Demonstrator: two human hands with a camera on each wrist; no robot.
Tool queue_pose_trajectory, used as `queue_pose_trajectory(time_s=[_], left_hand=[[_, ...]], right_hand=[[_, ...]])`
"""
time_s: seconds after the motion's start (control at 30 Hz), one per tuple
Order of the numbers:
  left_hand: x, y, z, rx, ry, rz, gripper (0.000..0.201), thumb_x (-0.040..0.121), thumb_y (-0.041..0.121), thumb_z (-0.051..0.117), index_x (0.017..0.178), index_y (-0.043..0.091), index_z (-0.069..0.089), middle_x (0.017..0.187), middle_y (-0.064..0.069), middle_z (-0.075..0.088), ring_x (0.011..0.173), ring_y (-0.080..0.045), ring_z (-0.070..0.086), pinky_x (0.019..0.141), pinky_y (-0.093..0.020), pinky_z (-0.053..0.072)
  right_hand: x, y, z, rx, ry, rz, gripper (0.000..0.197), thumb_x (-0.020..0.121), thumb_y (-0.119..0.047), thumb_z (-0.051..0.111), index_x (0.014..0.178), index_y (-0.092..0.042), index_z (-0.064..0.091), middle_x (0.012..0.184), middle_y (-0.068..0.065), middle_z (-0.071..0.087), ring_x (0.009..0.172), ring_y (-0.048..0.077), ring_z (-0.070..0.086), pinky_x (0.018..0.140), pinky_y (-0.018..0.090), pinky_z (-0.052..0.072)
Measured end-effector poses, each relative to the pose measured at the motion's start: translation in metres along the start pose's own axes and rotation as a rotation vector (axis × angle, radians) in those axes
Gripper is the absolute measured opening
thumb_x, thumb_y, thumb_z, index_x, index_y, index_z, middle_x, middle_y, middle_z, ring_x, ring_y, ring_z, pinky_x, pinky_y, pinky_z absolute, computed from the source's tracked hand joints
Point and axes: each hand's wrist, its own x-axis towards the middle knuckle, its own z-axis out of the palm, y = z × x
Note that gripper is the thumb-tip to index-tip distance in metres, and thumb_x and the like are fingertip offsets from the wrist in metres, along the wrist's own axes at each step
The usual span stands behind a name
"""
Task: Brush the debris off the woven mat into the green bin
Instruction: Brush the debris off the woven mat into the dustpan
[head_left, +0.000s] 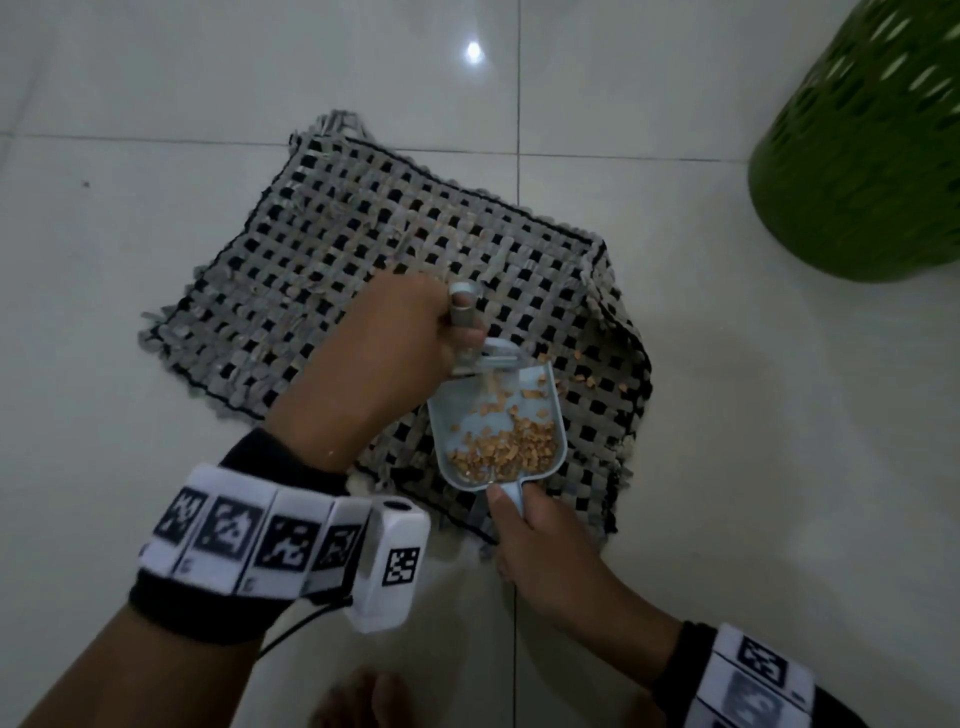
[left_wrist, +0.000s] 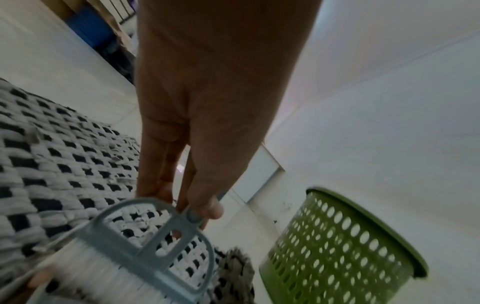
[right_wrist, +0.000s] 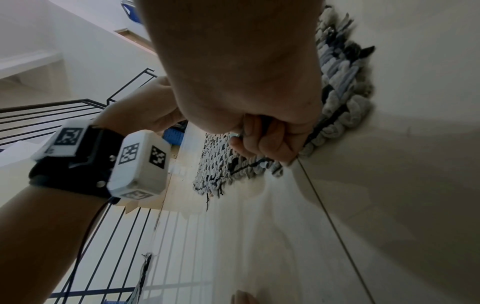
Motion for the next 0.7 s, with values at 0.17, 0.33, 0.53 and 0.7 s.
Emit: queue_pose_trajectory(time_s=[0.17,0.33,0.53,0.7], left_hand=[[0.0,-0.004,0.002,-0.005,0.385,0.108,0.018,0.097,0.018,0.061,0.105,0.015,0.078,0.088,-0.006,0.075,0.073,-0.019,0.065,0.065,-0.024,0.047],[-0.002,-0.006,0.024,0.099,0.286,0.094,0.021,0.1,0.017,0.057,0.096,0.01,0.076,0.076,-0.011,0.07,0.062,-0.022,0.054,0.058,-0.037,0.044],[-0.037,0.006,0.028,-0.031,0.24,0.095,0.015,0.095,0.016,0.064,0.099,0.018,0.079,0.089,-0.004,0.077,0.078,-0.018,0.067,0.071,-0.022,0.046],[-0.026,0.003,0.021,-0.046,0.309,0.102,0.016,0.097,0.017,0.063,0.099,0.015,0.078,0.088,-0.004,0.076,0.076,-0.016,0.066,0.073,-0.024,0.052]], right_hand=[[0.001,0.0,-0.001,0.029,-0.014,0.022,0.04,0.104,-0.036,0.042,0.07,-0.016,0.044,0.05,-0.007,0.043,0.053,0.017,0.047,0.055,0.03,0.038],[0.004,0.002,0.0,0.021,-0.006,-0.001,0.044,0.105,-0.035,0.042,0.063,-0.022,0.036,0.042,-0.011,0.04,0.046,0.011,0.04,0.056,0.034,0.037],[0.002,-0.002,-0.002,0.006,-0.019,0.038,0.041,0.104,-0.037,0.041,0.068,-0.018,0.043,0.054,-0.003,0.047,0.055,0.016,0.051,0.056,0.03,0.04],[0.0,-0.003,-0.005,-0.024,-0.034,0.029,0.042,0.105,-0.038,0.04,0.068,-0.017,0.043,0.057,0.002,0.048,0.054,0.016,0.052,0.053,0.026,0.04]])
